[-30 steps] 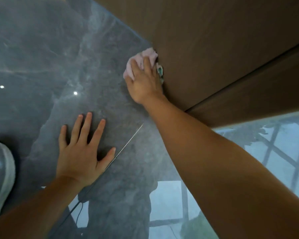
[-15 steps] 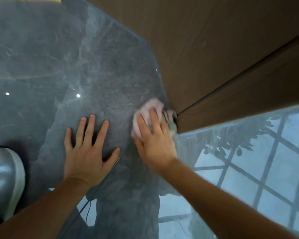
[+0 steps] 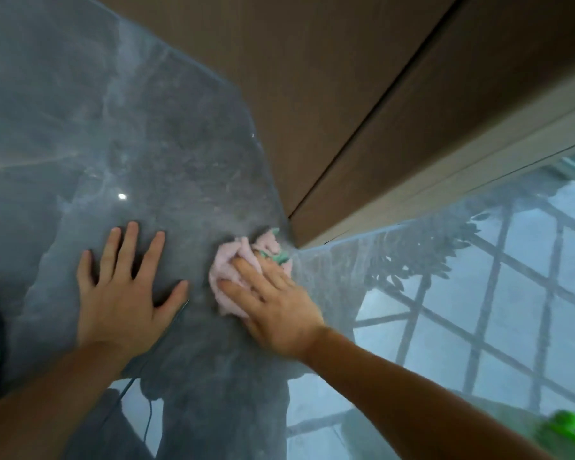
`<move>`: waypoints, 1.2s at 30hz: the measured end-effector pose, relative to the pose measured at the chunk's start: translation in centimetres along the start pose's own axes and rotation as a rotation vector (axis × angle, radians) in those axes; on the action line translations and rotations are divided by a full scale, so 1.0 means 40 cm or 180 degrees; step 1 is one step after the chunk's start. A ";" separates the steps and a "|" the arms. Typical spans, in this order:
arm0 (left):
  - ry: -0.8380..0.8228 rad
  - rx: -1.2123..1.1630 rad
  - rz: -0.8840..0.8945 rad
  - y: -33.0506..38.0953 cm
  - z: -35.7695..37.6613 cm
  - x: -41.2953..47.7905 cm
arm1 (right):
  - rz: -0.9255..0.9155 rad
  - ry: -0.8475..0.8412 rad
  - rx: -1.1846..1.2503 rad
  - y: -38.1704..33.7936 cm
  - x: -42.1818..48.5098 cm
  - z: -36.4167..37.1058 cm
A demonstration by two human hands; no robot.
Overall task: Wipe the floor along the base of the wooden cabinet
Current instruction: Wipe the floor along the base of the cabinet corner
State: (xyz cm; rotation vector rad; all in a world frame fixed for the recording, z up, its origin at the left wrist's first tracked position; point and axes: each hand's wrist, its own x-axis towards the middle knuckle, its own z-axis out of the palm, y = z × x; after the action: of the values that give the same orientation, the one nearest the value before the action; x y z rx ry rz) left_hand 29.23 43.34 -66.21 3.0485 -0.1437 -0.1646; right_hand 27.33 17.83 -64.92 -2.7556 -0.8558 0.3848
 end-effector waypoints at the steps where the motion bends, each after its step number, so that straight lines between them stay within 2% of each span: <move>1: -0.0012 -0.0004 -0.0004 0.000 0.001 0.000 | 0.0090 -0.0017 -0.0170 0.058 -0.075 -0.002; 4: -0.0004 0.0023 -0.0010 0.002 0.003 -0.003 | 0.0988 0.0203 -0.0613 0.265 -0.267 -0.046; 7: 0.0062 0.0005 -0.0023 0.010 0.005 -0.006 | 0.2975 0.0695 -0.0270 0.426 -0.399 -0.100; 9: 0.0094 -0.0023 -0.0018 0.012 0.002 -0.005 | 0.4073 0.0896 0.0118 0.458 -0.407 -0.121; 11: 0.0088 0.0027 0.0034 0.015 -0.001 -0.008 | 0.4602 0.0995 0.0220 0.416 -0.347 -0.125; 12: 0.0097 0.0038 0.0045 0.019 0.000 -0.012 | 0.4643 0.1032 0.0194 0.368 -0.300 -0.120; 14: 0.0122 -0.0026 -0.0062 0.029 0.005 -0.018 | 0.4250 0.1088 0.0197 0.210 -0.181 -0.087; 17: 0.0149 -0.0116 -0.0291 0.037 0.016 -0.024 | 0.2923 0.1151 0.0674 -0.088 -0.028 -0.011; 19: 0.0210 -0.0109 -0.0263 0.034 0.024 -0.025 | 0.1835 0.0759 0.0842 -0.197 0.015 0.016; 21: 0.0236 -0.0127 -0.0218 0.030 0.027 -0.023 | 0.1011 0.0381 0.0797 -0.186 0.006 0.020; 25: 0.0280 -0.0310 -0.0315 0.045 0.023 -0.023 | 0.0114 0.0069 0.0490 0.000 -0.108 -0.030; 27: 0.0271 -0.0651 -0.0521 0.087 0.010 -0.012 | 0.0293 0.0084 0.0100 0.151 -0.189 -0.072; 28: 0.0254 -0.0868 -0.0683 0.122 0.000 -0.006 | 0.0712 0.0170 0.0005 0.218 -0.233 -0.093; 29: 0.0195 -0.1102 -0.0826 0.165 -0.012 -0.002 | 0.1347 0.0326 0.0054 0.272 -0.277 -0.111; 31: 0.0062 -0.1526 -0.0865 0.264 -0.036 0.000 | 0.2893 0.0975 0.0441 0.337 -0.350 -0.130; 33: 0.0048 -0.1829 -0.0298 0.357 -0.059 -0.014 | 0.4014 0.1412 0.0732 0.341 -0.382 -0.124; 34: 0.0025 -0.1968 0.0092 0.403 -0.068 -0.027 | 0.4250 0.1412 0.0685 0.321 -0.388 -0.111; 36: -0.0233 -0.2432 0.0582 0.484 -0.078 -0.046 | 0.4169 0.1326 0.0609 0.239 -0.379 -0.079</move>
State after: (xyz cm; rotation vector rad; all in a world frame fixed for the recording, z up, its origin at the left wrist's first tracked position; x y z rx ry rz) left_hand 26.04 24.57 -61.20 2.2577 -0.2858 -0.2484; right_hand 21.23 0.92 -62.04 -2.6295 1.0834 0.0450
